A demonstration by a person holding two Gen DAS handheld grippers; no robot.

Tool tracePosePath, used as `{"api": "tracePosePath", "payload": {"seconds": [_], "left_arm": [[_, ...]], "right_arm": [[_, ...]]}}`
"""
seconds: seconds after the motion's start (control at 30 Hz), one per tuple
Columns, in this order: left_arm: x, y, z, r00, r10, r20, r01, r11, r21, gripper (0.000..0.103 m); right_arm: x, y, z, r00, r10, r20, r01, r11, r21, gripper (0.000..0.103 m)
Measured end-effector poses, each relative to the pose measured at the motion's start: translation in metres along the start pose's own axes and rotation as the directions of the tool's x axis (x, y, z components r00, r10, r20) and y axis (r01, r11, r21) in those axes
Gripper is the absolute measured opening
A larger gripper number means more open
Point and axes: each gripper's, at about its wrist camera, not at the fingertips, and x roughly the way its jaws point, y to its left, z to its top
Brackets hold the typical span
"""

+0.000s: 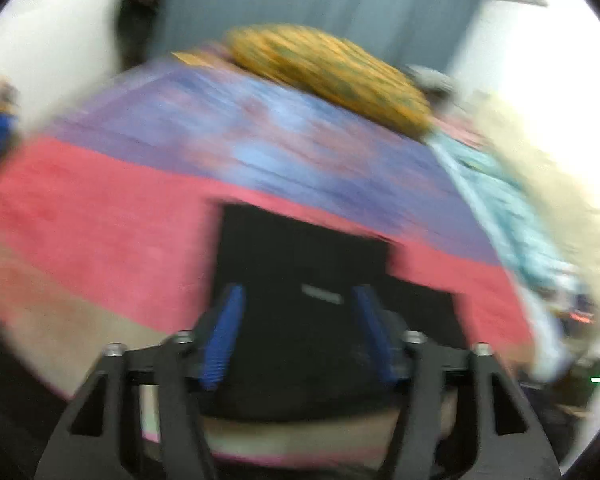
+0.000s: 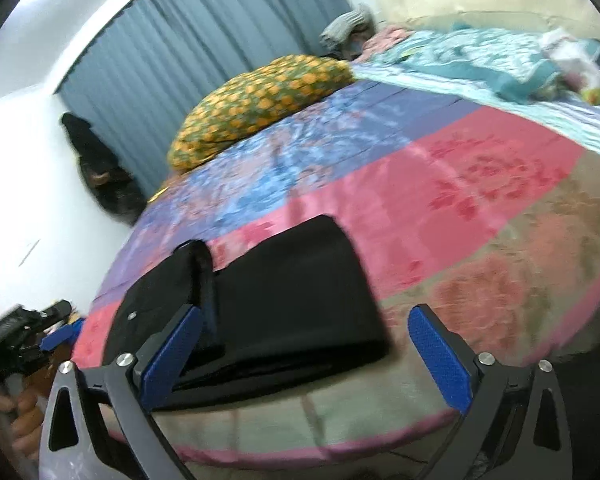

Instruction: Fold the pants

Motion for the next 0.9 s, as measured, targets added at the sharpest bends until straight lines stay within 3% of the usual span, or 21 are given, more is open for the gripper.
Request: {"api": "tracePosePath", "payload": {"seconds": [0.07,0.13,0.17,0.23,0.3,0.4,0.5,0.6,0.67,0.77,0.83,0.9], "left_arm": [[0.01,0.015,-0.003,0.997,0.071,-0.009,-0.071,0.997,0.04,0.014],[0.031,0.012,-0.015,0.995,0.064,-0.079,-0.055,0.993,0.106,0.01],[0.052,0.001,-0.028,0.985,0.069,-0.159,-0.038,0.981,0.192,0.008],[0.073,-0.015,-0.047,0.973,0.105,-0.204,-0.04,0.953,0.301,0.005],[0.074,-0.025,-0.061,0.982,0.143,-0.127,-0.085,0.92,0.382,0.003],[0.075,-0.02,-0.055,0.984,0.111,-0.138,-0.056,0.935,0.349,0.003],[0.076,-0.008,-0.054,0.985,0.035,-0.169,0.014,0.961,0.277,0.003],[0.075,-0.007,-0.056,0.987,0.016,-0.161,0.03,0.96,0.28,0.003],[0.074,-0.012,-0.059,0.989,0.022,-0.149,0.024,0.953,0.301,0.003],[0.079,-0.01,-0.061,0.989,0.013,-0.145,0.032,0.952,0.305,0.003],[0.08,-0.007,-0.06,0.989,-0.004,-0.147,0.048,0.953,0.298,0.003],[0.081,-0.003,-0.059,0.989,-0.023,-0.147,0.064,0.957,0.283,0.004]], "right_arm": [[0.007,0.011,-0.002,0.998,0.06,-0.028,-0.061,0.998,-0.028,0.095],[0.018,0.023,-0.004,0.983,0.169,-0.077,-0.171,0.985,-0.02,0.092],[0.027,0.028,-0.002,0.959,0.258,-0.114,-0.258,0.966,0.015,0.09],[0.049,0.036,0.006,0.906,0.376,-0.194,-0.368,0.926,0.077,0.09],[0.078,0.043,0.02,0.849,0.434,-0.303,-0.412,0.901,0.137,0.09],[0.117,0.054,0.04,0.795,0.427,-0.431,-0.409,0.902,0.14,0.088],[0.156,0.058,0.043,0.742,0.394,-0.543,-0.386,0.913,0.134,0.082],[0.185,0.061,0.032,0.708,0.353,-0.612,-0.366,0.924,0.11,0.072],[0.192,0.067,0.029,0.688,0.361,-0.63,-0.394,0.914,0.093,0.069],[0.195,0.077,0.026,0.627,0.438,-0.645,-0.488,0.865,0.113,0.067],[0.193,0.079,0.026,0.618,0.443,-0.65,-0.517,0.851,0.088,0.067],[0.201,0.074,0.023,0.622,0.404,-0.67,-0.49,0.869,0.069,0.064]]}}
